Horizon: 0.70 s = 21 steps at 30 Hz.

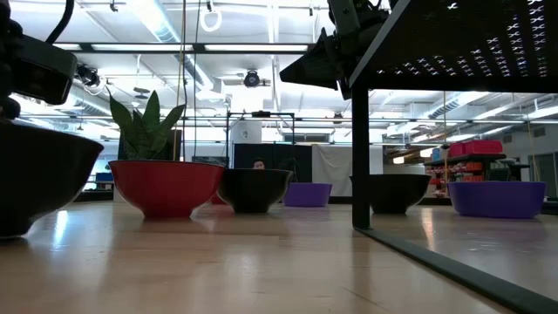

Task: Pick & Place Mini bowls
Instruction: Put the bottom left orange patterned bowl on the shelf

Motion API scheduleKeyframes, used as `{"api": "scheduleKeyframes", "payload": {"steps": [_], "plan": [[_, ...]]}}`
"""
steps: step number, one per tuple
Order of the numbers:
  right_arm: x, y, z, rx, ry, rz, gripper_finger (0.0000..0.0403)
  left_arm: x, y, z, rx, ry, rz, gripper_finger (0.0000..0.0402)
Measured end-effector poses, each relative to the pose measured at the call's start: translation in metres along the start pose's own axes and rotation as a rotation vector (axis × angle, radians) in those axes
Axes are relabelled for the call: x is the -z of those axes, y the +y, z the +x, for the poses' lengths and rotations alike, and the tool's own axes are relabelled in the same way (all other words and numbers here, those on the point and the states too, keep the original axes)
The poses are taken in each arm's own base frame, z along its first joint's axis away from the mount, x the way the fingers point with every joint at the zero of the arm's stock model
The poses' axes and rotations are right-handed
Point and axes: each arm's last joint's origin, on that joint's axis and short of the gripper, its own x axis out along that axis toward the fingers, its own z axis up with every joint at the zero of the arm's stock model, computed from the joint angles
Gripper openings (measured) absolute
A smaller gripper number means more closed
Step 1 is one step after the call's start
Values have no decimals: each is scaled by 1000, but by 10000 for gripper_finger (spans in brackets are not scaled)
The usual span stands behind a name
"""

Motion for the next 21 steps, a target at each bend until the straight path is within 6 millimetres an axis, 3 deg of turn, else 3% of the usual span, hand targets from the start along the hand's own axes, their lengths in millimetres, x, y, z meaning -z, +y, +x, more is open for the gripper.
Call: {"api": "scheduleKeyframes", "payload": {"steps": [6,15,21], "plan": [[0,0,0,0,0,-15,9,0,-1,-1,6,0,-2,12],[-11,5,-1,-139,-110,-81,9,-14,-18,-23,56,50,-14,9],[-35,17,5,-285,-134,-175,9,-42,-45,-62,49,41,44,14]]}}
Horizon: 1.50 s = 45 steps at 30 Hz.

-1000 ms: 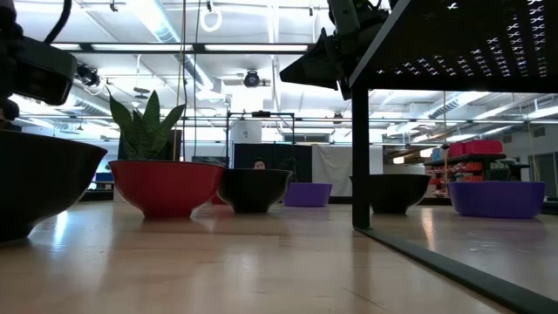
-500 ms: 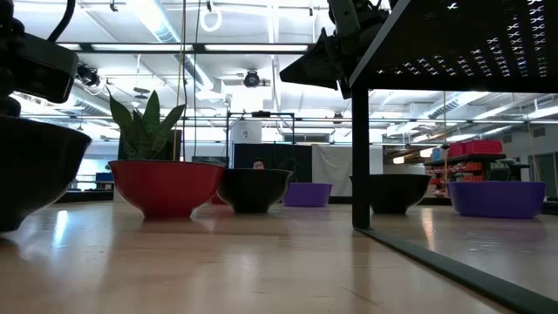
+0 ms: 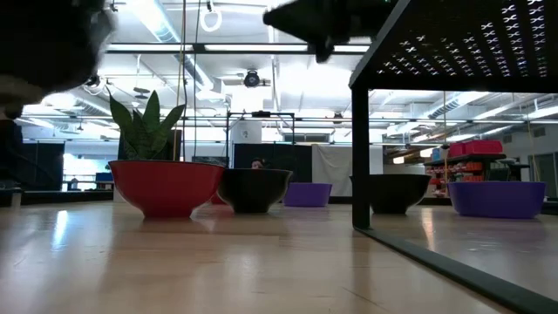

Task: Pick & Place Mini bowls
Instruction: Put the bottom left orange patterned bowl on the shelf

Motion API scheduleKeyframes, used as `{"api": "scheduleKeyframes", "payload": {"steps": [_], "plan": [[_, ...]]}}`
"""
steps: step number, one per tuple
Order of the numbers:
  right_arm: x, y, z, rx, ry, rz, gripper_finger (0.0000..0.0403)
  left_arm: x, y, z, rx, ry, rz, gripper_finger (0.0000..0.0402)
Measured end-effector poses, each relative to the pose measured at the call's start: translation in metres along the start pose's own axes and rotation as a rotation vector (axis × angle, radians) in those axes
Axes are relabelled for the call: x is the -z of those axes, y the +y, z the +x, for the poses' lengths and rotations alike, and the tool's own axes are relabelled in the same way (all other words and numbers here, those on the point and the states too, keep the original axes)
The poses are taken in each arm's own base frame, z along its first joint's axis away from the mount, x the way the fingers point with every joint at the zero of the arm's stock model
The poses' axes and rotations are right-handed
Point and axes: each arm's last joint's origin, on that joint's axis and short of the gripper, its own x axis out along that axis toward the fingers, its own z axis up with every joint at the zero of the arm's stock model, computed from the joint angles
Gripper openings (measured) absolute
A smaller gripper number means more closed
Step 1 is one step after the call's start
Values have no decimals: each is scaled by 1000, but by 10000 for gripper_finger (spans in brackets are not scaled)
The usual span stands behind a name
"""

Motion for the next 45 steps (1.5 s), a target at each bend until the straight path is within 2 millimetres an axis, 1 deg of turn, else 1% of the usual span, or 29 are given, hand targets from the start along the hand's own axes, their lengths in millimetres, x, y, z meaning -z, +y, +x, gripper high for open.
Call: {"api": "scheduleKeyframes", "payload": {"steps": [2,5,8,10,13,16,18,22,24,27,30,33,34,36,40,45], "plan": [[-11,6,5,-29,38,-71,9,-14,-7,-14,-39,-25,38,11],[-32,16,12,-80,119,-189,9,-38,-21,-35,-31,-87,79,9],[-53,24,15,-141,232,-290,17,-61,-24,-49,-39,-122,117,9],[-68,30,14,-176,273,-339,30,-77,-26,-56,-11,-145,132,11],[-87,35,11,-215,301,-415,62,-97,-19,-60,-7,-138,138,10],[-98,37,9,-242,312,-493,100,-115,-9,-59,-12,-136,124,9],[-98,36,8,-253,327,-537,126,-124,-2,-59,-21,-135,120,11],[-90,34,14,-263,349,-589,169,-142,6,-56,-21,-138,123,17],[-85,33,19,-264,362,-604,182,-149,10,-53,-23,-132,124,15],[-75,31,29,-260,378,-616,191,-158,14,-48,-33,-136,119,13],[-66,27,36,-255,403,-614,190,-166,17,-42,-40,-143,105,17],[-54,23,38,-257,471,-605,184,-170,19,-37,-46,-140,101,21],[-53,21,40,-250,469,-603,182,-172,19,-36,-48,-142,103,21],[-47,19,39,-260,523,-597,175,-174,20,-32,-47,-139,109,19],[-39,16,42,-266,564,-590,160,-178,19,-30,-21,-143,114,17],[-36,15,44,-269,576,-590,136,-180,17,-28,2,-145,119,23]]}}
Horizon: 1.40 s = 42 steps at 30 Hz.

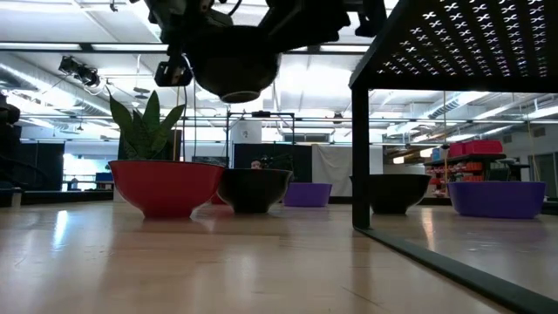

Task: Pick & Place Mini bowls
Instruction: Put the bottom left orange patterned bowl on the shelf

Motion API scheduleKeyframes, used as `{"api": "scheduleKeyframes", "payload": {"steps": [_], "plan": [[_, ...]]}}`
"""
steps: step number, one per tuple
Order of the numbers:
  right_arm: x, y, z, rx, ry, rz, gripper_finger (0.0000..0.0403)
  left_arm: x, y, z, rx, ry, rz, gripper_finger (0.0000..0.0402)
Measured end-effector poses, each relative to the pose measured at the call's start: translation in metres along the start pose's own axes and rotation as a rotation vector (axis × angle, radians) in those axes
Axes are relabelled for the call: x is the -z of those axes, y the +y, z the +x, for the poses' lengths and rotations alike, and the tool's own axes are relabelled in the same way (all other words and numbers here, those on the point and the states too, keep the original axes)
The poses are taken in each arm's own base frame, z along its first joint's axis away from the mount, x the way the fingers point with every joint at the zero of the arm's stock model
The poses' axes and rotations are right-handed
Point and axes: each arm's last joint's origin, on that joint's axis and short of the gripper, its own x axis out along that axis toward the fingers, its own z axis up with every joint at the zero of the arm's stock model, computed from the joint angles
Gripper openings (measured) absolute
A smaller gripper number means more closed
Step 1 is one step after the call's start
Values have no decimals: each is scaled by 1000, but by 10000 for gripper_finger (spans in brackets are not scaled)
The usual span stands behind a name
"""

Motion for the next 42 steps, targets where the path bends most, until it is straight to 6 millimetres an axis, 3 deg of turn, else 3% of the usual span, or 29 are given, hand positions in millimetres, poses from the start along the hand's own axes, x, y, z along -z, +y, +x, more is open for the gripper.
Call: {"api": "scheduleKeyframes", "payload": {"steps": [11,17,30,35,42], "plan": [[4,5,10,-35,25,-45,11,-4,-3,-1,30,-48,46,28],[4,5,10,-37,30,-33,11,-7,-5,-1,57,-72,150,55],[0,15,9,-70,35,-11,6,-24,0,-12,143,-170,257,163],[-9,18,-10,-61,19,17,6,-26,5,-30,60,-260,347,173],[-34,37,-78,-71,-45,85,7,-9,7,-46,-286,-395,443,166]]}}
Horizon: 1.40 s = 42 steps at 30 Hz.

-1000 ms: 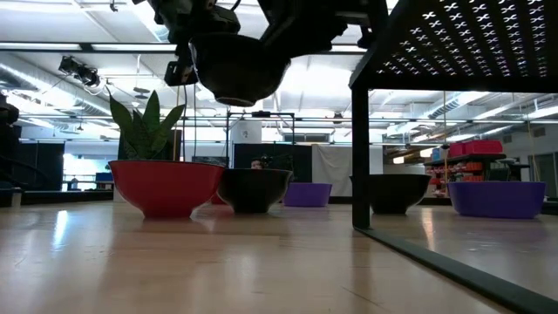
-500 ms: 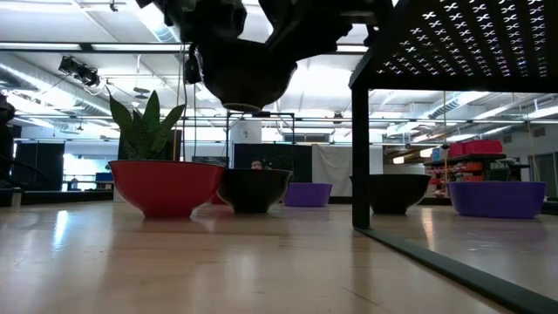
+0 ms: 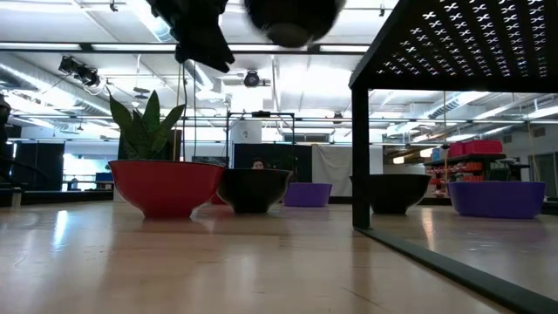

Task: Pick & Place Mini bowls
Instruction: Put the bottom left orange patterned bowl on the shelf

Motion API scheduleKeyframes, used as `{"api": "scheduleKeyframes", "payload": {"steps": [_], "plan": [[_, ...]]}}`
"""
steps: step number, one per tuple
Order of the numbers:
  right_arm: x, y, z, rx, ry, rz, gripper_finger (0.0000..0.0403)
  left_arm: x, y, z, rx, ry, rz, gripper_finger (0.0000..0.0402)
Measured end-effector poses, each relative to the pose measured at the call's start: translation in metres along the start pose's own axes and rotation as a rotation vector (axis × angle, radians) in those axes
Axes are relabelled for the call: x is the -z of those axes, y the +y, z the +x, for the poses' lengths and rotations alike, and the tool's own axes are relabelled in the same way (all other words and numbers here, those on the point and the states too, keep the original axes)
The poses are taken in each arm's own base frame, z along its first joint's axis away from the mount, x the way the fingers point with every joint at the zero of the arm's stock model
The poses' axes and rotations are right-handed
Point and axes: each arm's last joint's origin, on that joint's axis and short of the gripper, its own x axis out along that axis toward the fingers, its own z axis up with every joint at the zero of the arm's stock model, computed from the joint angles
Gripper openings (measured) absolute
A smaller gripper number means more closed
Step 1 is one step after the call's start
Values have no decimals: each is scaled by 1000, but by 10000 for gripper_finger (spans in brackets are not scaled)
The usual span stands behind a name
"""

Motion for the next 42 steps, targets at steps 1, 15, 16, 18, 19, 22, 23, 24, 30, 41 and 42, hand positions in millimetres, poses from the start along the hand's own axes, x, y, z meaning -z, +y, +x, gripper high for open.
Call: {"api": "scheduleKeyframes", "payload": {"steps": [1,15,16,18,19,22,23,24,30,41,42], "plan": [[-4,6,-11,-5,-10,24,8,4,-2,-1,-26,-4,10,166],[-22,87,-51,-78,57,393,8,69,-42,30,67,-124,-25,165],[-21,89,-48,-77,74,408,8,72,-43,31,68,-131,-26,165],[-21,94,-43,-79,95,433,8,75,-45,31,62,-141,-24,165],[-21,95,-40,-78,103,446,8,76,-46,31,60,-144,-23,165],[-20,98,-34,-81,128,465,8,76,-48,30,48,-155,-33,165],[-20,98,-32,-85,136,472,9,76,-48,30,43,-158,-32,165],[-20,99,-31,-94,139,479,9,76,-49,30,38,-161,-31,165],[-19,102,-24,-114,163,475,10,76,-50,29,38,-165,-28,165],[-13,105,-20,-124,188,471,11,76,-50,29,39,-167,-26,165],[-12,106,-20,-124,189,471,11,76,-50,29,39,-167,-26,165]]}}
